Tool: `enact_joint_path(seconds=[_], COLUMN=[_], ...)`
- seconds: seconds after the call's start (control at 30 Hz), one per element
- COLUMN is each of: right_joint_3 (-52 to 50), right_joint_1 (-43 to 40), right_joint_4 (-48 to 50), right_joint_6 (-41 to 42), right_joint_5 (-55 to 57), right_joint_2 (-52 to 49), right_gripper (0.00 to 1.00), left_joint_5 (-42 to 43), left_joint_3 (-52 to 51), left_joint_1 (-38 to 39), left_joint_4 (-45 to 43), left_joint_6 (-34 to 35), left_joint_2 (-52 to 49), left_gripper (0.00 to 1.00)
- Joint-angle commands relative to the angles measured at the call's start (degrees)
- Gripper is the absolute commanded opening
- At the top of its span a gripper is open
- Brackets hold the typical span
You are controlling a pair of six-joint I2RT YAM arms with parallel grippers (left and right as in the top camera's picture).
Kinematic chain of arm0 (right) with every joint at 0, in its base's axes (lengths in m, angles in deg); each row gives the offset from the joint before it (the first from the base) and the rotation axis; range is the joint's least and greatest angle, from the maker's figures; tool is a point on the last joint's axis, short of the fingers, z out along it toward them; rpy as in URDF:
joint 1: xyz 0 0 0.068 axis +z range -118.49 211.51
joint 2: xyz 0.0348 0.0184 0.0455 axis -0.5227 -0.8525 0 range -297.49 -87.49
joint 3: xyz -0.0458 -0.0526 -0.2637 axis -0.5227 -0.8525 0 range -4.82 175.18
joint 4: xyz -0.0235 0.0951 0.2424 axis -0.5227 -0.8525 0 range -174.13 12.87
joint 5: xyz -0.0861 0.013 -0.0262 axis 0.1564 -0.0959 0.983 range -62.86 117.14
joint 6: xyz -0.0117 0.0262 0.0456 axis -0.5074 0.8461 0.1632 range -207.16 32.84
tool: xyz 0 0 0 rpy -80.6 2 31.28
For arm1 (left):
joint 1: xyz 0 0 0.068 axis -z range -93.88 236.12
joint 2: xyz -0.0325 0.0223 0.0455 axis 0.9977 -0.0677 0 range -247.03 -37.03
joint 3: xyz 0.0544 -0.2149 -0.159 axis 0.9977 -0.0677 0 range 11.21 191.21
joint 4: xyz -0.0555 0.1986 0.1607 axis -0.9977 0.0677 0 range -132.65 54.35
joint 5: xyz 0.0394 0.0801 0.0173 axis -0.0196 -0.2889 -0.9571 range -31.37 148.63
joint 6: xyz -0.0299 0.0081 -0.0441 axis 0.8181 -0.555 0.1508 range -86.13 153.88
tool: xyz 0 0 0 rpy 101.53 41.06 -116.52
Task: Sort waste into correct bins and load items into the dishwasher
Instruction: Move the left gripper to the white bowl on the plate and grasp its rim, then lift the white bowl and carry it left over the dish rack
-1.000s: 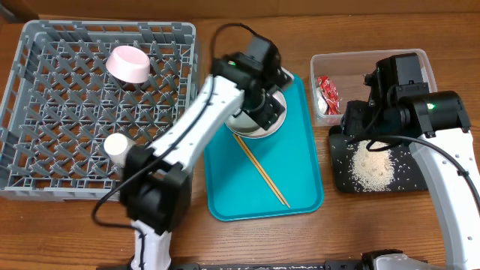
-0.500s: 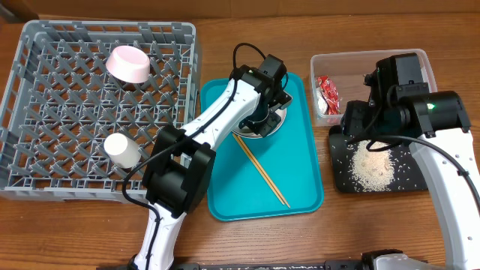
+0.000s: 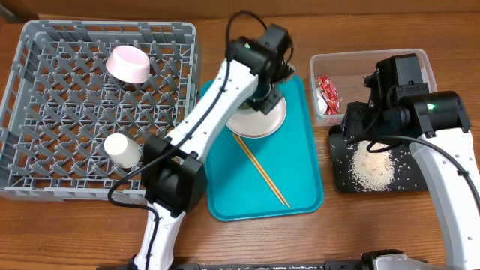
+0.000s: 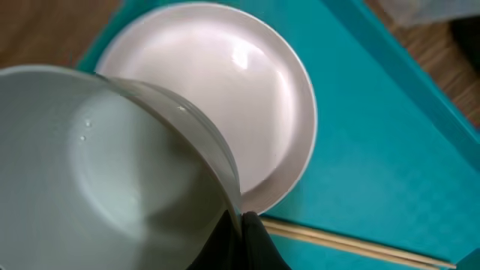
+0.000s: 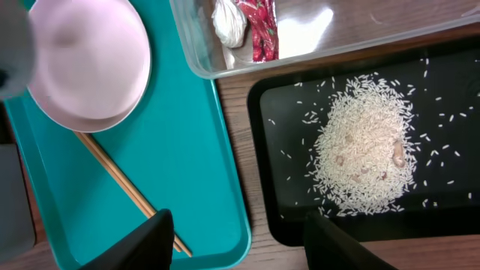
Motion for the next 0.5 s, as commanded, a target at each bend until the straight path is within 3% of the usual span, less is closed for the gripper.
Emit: enact_joint_path(seconds=[0.0,0.13,0.27,0.47], right_joint_3=[1.4,1.4,1.4,1.4], right_joint_1=[-0.2,-0.2,-0.2,-0.2], right_joint_4=[0.2,0.1,0.2,0.1], right_joint_6=[0.0,0.0,0.0,0.0], right_joint_5=[0.9,1.2,1.1,1.1], right_joint_2=[0.4,0.4,0.4,0.4], right_gripper=[0.58,0.58,0.58,0.57], left_joint_5=[-0.5,6.8,20.2,36.3], left_joint_3=[4.4,4.5,4.4,4.2], left_joint_1=[-4.8,-11.7,-21.1,-31.3], left_joint_4=[0.9,1.5,3.0,3.8], left_joint_6=[3.9,3.9,3.8,-2.0], left_joint_2=[4.7,7.6,8.3,8.2], left_gripper=[0.04,0.04,0.04,0.04])
